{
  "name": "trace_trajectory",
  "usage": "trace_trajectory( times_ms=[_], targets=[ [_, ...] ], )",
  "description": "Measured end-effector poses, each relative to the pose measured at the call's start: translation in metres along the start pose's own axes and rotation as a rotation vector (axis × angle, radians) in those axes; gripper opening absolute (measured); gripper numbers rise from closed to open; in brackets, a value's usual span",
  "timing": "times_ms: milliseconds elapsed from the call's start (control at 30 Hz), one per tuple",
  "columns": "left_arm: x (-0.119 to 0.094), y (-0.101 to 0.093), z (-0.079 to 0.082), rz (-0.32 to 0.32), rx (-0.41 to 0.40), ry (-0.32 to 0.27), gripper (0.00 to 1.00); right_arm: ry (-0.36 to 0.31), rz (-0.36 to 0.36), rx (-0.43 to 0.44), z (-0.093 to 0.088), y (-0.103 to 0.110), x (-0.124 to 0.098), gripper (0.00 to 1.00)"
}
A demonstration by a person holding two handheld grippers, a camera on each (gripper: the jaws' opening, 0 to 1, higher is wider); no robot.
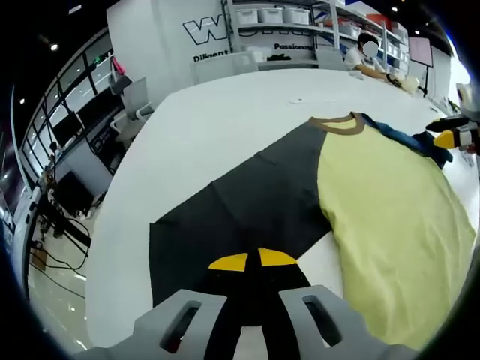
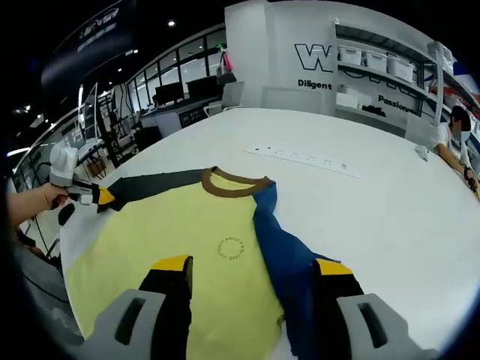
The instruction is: Fold the garment on the visible template until the final outline fits inside the template.
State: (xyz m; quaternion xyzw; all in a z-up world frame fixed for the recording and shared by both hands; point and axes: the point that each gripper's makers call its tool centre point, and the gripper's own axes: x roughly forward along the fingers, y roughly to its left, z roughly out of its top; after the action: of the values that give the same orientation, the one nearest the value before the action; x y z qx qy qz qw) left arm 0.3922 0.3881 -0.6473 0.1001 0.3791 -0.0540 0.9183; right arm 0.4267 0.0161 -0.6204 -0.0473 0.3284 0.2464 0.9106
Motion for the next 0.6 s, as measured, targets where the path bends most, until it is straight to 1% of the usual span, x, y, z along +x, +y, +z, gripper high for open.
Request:
trace_trajectory(
  times_ms=[33,167,267,467,600],
  targets=[
    [-0.001,0.000,0.001,-0.001,-0.001,-0.002,0.07,0.001,-0.002,-0.002,0.000,0.000,0.000,0.62],
    [-0.009,-0.002,0.018,-0.011,-0.005,-0.039,0.07,-0.001,-0.005,0.000,0.000,-0.002,-0.002,0.62],
    [-0.011,-0.003,0.026,-0.015,-0.018,-0.059,0.07,0.000,-0.012,0.000,0.000,-0.005,-0.003,0.62],
    [-0.019,-0.019,0.046,-0.049,-0.018,-0.105,0.06,-0.003,-0.023,0.005,0.000,-0.011,-0.007,0.62],
    [-0.020,-0.028,0.058,-0.054,-0.014,-0.123,0.06,-0.008,-0.028,0.011,0.000,-0.014,-0.010,0.62]
  ],
)
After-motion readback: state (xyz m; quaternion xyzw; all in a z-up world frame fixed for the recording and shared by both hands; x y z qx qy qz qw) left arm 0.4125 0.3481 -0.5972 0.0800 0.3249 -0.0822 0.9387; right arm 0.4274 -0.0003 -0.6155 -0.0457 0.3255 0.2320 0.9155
